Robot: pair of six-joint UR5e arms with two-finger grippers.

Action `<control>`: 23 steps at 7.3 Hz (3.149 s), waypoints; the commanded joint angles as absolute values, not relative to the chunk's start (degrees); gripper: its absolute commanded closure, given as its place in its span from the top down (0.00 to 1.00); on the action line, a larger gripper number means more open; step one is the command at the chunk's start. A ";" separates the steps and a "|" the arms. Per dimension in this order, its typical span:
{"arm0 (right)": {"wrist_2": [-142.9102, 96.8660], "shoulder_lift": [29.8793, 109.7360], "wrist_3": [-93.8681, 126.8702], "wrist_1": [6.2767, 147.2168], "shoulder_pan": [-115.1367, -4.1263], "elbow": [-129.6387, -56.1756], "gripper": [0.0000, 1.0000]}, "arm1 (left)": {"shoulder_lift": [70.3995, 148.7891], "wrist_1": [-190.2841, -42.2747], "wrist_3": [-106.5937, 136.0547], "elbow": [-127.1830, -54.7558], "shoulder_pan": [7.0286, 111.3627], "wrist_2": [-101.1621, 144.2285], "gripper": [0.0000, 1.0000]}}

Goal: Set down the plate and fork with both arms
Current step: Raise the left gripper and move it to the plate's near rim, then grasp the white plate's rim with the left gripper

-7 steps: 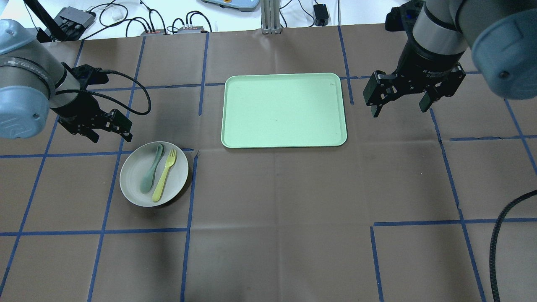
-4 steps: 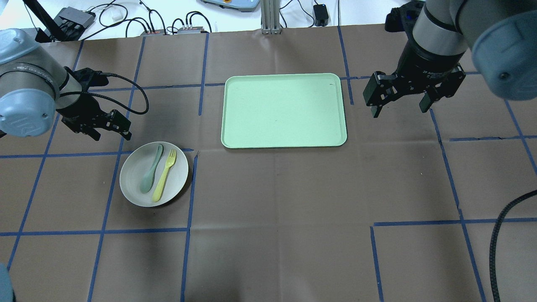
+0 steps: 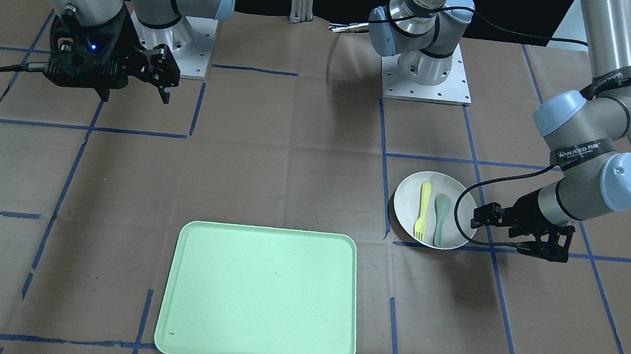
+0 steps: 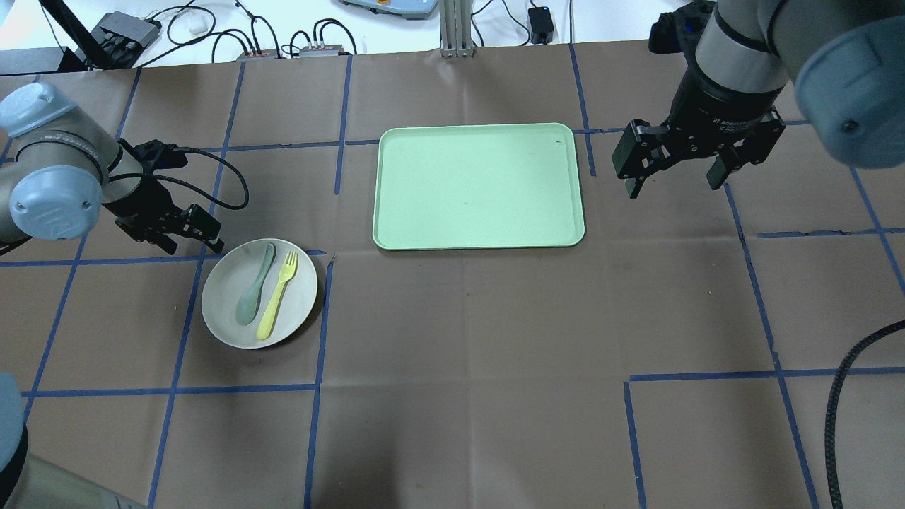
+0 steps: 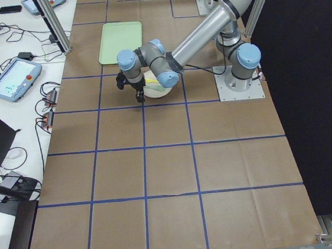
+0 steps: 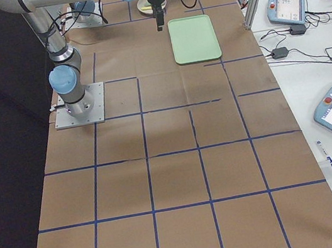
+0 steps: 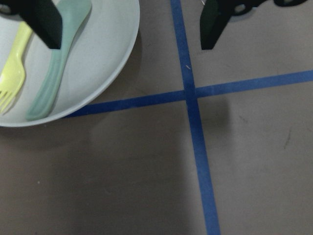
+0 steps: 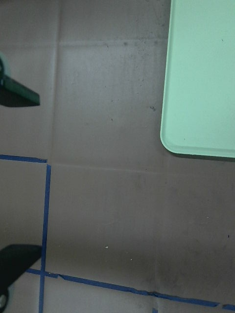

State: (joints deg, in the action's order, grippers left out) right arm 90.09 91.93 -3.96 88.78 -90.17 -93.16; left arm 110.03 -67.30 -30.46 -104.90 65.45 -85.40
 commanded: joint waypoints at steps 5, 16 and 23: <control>90.09 91.93 -3.96 88.77 -90.18 -93.16 1.00 | 111.71 -68.29 -34.62 -108.02 61.96 -81.83 1.00; 90.00 91.93 -4.04 88.86 -90.09 -92.99 1.00 | 112.94 -68.11 -34.45 -107.93 61.88 -80.33 0.36; 89.91 91.93 -3.95 88.86 -90.18 -92.72 1.00 | 111.45 -68.91 -34.01 -107.23 62.31 -77.70 0.00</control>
State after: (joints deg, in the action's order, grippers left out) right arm 89.91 92.01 -3.82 88.83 -90.18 -92.73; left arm 111.76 -68.86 -34.14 -107.72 62.09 -78.46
